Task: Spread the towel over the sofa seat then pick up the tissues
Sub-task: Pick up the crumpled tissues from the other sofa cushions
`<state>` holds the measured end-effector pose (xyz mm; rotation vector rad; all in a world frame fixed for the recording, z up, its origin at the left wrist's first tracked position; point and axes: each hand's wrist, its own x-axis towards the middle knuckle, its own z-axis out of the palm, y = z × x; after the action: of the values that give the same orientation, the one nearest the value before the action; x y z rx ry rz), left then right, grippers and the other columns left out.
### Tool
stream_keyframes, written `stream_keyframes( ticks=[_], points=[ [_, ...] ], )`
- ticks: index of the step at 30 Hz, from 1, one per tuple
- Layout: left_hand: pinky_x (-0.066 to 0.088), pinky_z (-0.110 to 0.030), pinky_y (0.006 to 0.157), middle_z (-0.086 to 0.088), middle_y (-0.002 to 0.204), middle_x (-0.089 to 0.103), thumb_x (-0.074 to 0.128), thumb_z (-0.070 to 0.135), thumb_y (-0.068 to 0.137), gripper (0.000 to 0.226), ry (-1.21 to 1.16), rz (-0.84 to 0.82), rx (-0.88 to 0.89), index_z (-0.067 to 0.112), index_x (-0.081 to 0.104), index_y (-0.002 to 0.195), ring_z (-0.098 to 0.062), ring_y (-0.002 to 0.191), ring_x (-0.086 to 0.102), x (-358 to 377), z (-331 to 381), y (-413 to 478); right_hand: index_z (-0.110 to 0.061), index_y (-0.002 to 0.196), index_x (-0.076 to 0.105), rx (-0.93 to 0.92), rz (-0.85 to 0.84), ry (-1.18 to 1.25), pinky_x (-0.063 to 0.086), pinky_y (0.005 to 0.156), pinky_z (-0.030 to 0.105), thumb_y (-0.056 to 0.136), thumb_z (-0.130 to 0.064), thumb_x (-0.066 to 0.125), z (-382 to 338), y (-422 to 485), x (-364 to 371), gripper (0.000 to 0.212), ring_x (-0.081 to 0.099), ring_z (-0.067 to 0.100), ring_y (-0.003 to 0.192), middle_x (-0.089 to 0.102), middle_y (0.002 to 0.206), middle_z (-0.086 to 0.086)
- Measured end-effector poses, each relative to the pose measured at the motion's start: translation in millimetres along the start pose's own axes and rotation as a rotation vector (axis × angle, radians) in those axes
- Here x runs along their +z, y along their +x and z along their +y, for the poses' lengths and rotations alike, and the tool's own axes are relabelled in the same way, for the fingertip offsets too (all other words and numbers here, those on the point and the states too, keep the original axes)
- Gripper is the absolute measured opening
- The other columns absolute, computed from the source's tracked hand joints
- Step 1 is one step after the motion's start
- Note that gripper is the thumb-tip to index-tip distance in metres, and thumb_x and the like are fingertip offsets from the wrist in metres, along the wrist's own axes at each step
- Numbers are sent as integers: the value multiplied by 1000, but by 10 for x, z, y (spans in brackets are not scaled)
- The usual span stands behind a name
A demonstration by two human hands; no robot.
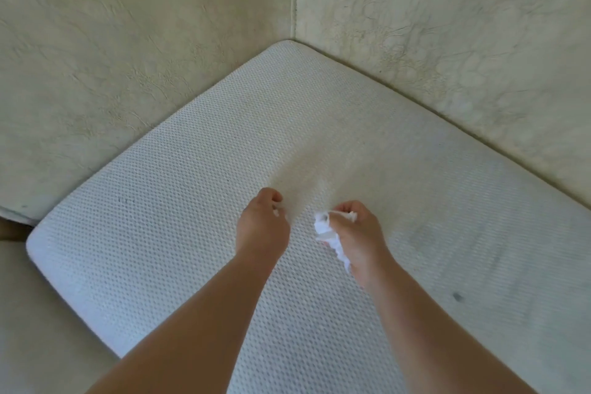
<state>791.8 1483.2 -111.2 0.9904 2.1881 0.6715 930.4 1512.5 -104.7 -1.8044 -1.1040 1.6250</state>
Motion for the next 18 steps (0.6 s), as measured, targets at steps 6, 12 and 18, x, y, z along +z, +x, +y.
stream_keyframes(
  ticks=[6,12,18],
  points=[
    [39,-25,69,1,90,61,50,20,93,12,-58,-23,-74,19,61,97,-19,81,56,134,-48,-572,-10,78,58,109,50,213,27,31,10,88,-1,53,227,-413,-215,14,41,3,27,55,43,-1],
    [37,-25,68,-1,82,62,49,21,94,11,-61,-68,-92,24,57,87,-21,79,57,297,-28,-1301,-8,84,59,129,82,253,25,31,10,87,-2,54,459,-911,-653,9,38,2,25,53,40,-2],
    [53,-35,70,-5,89,67,47,23,93,13,-78,-156,-81,24,59,91,-26,81,64,661,43,-2391,-14,73,59,171,137,301,29,34,15,85,-3,54,1067,-1839,-1399,17,43,9,34,57,58,8]
  ],
)
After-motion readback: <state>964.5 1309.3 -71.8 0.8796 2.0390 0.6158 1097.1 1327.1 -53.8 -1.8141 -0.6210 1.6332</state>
